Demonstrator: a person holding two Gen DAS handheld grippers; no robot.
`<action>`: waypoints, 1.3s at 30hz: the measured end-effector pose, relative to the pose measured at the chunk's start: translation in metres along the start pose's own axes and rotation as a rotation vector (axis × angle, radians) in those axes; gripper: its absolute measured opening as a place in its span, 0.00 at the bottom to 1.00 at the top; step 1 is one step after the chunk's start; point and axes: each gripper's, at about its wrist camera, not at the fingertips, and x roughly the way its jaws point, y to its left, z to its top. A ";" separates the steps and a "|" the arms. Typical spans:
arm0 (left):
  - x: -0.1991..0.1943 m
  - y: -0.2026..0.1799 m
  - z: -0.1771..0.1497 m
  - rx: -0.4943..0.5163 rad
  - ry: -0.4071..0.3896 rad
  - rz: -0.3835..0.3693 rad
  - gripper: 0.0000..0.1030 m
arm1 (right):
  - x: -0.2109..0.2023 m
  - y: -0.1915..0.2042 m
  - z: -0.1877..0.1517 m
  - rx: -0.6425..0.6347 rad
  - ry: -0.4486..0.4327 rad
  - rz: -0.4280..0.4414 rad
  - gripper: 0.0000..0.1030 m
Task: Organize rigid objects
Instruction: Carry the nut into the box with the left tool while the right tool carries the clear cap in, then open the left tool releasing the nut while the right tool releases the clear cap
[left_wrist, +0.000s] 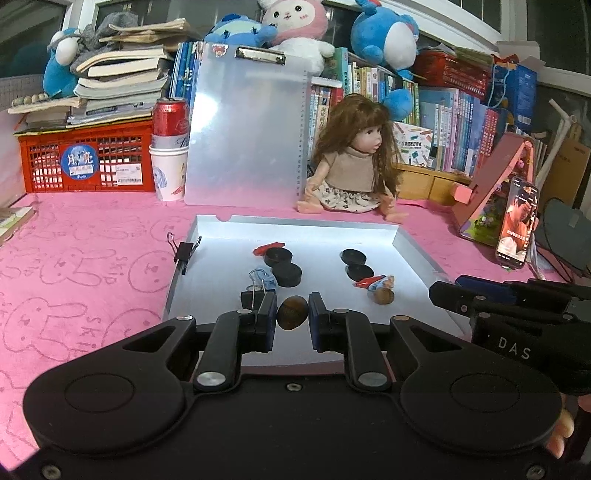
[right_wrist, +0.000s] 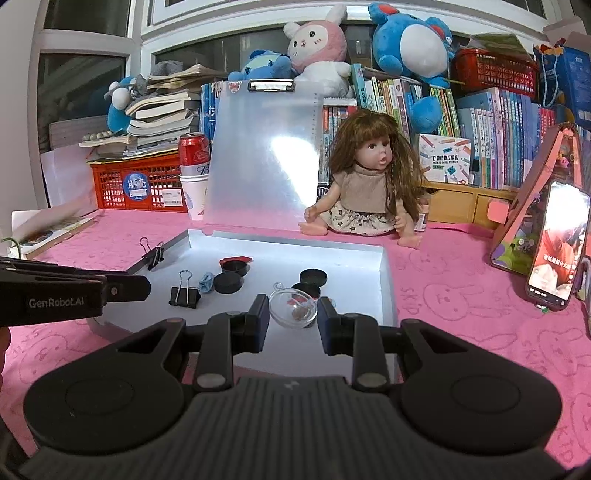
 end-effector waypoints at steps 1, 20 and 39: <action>0.003 0.001 0.001 -0.001 0.004 -0.001 0.17 | 0.003 0.000 0.000 0.000 0.004 -0.001 0.33; 0.056 0.009 0.001 -0.006 0.081 0.038 0.17 | 0.055 0.000 -0.001 0.050 0.138 -0.005 0.33; 0.079 0.011 -0.004 -0.006 0.120 0.052 0.17 | 0.078 -0.007 -0.005 0.102 0.203 -0.025 0.33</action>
